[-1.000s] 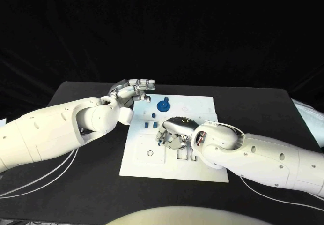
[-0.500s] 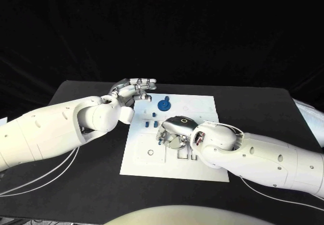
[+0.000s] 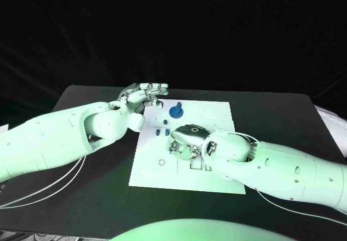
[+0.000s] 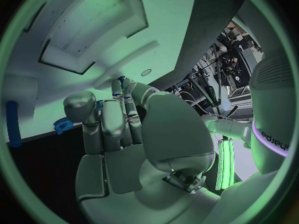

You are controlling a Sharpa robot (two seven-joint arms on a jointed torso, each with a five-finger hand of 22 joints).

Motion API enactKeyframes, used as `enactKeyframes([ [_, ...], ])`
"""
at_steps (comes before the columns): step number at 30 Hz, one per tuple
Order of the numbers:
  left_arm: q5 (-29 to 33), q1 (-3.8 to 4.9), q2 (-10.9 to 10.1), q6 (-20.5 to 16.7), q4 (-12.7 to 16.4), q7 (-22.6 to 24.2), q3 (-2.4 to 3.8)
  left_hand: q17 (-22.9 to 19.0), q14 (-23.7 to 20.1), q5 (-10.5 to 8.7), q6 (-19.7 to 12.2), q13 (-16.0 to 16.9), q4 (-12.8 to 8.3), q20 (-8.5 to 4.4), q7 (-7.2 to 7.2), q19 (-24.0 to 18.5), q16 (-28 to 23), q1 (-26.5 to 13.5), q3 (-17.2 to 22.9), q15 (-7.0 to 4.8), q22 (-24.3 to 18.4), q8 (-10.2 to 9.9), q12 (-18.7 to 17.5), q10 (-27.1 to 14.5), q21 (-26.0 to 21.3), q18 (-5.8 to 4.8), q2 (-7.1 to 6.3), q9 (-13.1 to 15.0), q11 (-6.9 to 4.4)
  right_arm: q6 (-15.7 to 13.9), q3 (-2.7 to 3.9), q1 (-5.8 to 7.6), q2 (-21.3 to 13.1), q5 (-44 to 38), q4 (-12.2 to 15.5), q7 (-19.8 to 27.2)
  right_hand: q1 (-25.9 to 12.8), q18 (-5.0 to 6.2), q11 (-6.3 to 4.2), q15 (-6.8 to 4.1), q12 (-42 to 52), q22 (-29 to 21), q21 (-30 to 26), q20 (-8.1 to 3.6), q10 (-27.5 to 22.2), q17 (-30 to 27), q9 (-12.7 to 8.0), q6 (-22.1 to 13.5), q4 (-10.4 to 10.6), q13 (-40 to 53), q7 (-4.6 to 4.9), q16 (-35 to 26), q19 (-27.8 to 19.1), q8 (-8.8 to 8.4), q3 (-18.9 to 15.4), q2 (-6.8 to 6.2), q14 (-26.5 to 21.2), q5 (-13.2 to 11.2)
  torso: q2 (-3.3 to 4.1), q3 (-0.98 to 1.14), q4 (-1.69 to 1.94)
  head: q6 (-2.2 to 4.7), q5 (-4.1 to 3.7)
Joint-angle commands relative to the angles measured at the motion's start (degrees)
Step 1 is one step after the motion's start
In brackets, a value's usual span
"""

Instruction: Assemble the parts on the task board

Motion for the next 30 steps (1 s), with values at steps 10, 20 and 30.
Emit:
enactKeyframes([
  [10,-0.69,-0.03,0.34,0.84,-0.18,0.48,0.03,-0.06,-0.47,0.07,-0.28,0.07,0.01,0.12,0.05,-0.19,-0.21,-0.03,-0.27,0.12,-0.05,0.21,0.30,-0.46,-0.19,0.70,0.62,0.01,0.08,-0.40,-0.40,-0.32,-0.23,-1.63,-0.22,-2.46,-3.10,0.92,1.41,1.20,-2.29,-1.16,-0.64,0.86,-2.86,-0.43,-0.50,-3.02,0.63,-0.23,1.47,-0.14,-0.70,-1.53,-2.35,-2.54,1.25,2.11,0.00,0.07,-0.04,-0.12,0.19],
  [20,-0.70,-0.03,0.54,0.86,-0.49,0.44,0.03,-0.15,-0.52,0.07,-0.40,0.11,-0.01,0.12,0.09,-0.18,-0.26,-0.05,-0.36,0.14,-0.14,0.26,0.45,-0.61,-0.31,0.69,0.68,-0.01,0.11,-7.28,-0.42,-0.32,-0.58,-2.81,0.49,-3.89,-5.58,1.21,2.29,1.95,-2.59,-2.52,-1.41,1.61,-5.68,-0.66,-1.12,-6.33,1.66,-0.08,2.50,-0.12,-1.61,-1.75,-7.27,-5.78,0.86,7.12,0.00,0.08,-0.02,-0.07,0.20],
  [30,-0.71,-0.04,0.39,0.88,-0.56,0.38,0.03,-0.16,-0.53,0.07,-0.44,0.11,-0.02,0.12,0.10,-0.18,-0.26,-0.06,-0.38,0.15,-0.15,0.26,0.47,-0.65,-0.33,0.69,0.68,-0.01,0.12,-10.48,-0.03,0.05,-5.49,-1.54,5.38,-3.58,-4.69,1.25,2.24,1.94,-1.83,-2.64,-1.48,1.69,-5.94,-0.47,-1.06,-6.23,1.53,0.05,2.41,0.12,-1.70,-1.42,-8.24,-5.31,0.88,7.84,-0.05,0.05,-0.18,0.05,0.22],
])
